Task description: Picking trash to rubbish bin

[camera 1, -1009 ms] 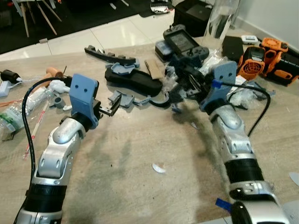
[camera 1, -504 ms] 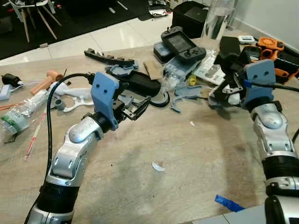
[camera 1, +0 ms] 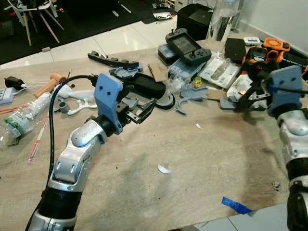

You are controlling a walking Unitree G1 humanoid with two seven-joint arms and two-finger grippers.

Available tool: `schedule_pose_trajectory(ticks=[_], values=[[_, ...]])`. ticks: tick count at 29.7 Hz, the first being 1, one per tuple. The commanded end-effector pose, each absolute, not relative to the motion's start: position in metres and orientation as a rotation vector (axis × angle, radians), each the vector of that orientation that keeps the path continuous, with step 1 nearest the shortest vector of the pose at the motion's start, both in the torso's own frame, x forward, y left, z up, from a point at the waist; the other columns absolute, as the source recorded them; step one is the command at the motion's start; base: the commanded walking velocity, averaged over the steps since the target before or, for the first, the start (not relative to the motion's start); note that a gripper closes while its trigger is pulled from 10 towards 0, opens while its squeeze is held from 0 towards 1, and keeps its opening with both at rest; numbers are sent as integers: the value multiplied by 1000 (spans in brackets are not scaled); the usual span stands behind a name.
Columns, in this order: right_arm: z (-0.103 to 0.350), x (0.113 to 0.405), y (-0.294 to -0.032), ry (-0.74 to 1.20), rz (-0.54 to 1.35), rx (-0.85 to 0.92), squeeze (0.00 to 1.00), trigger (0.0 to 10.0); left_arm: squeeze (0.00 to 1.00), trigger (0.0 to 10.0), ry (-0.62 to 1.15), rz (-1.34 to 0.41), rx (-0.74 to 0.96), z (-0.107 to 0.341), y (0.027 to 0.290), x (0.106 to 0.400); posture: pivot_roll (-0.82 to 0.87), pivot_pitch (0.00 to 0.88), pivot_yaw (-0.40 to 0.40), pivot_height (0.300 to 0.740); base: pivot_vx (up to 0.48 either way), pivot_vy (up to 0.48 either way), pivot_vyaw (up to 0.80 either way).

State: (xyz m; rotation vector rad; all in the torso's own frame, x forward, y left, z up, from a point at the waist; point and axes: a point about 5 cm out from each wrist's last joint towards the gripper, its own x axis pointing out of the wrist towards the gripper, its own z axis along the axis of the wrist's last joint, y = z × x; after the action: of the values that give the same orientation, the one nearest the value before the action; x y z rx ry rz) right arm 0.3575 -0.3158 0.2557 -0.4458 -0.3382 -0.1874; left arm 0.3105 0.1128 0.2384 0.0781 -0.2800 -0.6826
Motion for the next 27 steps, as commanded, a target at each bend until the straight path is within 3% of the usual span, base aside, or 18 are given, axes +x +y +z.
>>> schedule_pose_trajectory(ticks=[1,6,14,20,22,27], values=[[242,357,-323,-264,-213,-389,0,10000,0,10000,-246,-684,99,232,116,311,5,202,116,740,0,0,0],[197,363,-312,-46,-126,-155,0,10000,0,10000,-235,-699,113,229,114,309,6,200,116,740,0,0,0],[153,369,-260,110,136,-32,0,10000,0,10000,-228,-716,126,228,113,308,12,198,117,740,0,0,0],[144,370,-234,162,262,60,0,10000,0,10000,-228,-721,129,228,113,308,13,197,116,740,0,0,0],[138,367,-209,209,397,74,0,10000,0,10000,-229,-730,129,228,112,307,14,198,115,740,0,0,0],[135,365,-201,226,445,74,0,10000,0,10000,-229,-733,129,228,112,307,14,198,114,740,0,0,0]])
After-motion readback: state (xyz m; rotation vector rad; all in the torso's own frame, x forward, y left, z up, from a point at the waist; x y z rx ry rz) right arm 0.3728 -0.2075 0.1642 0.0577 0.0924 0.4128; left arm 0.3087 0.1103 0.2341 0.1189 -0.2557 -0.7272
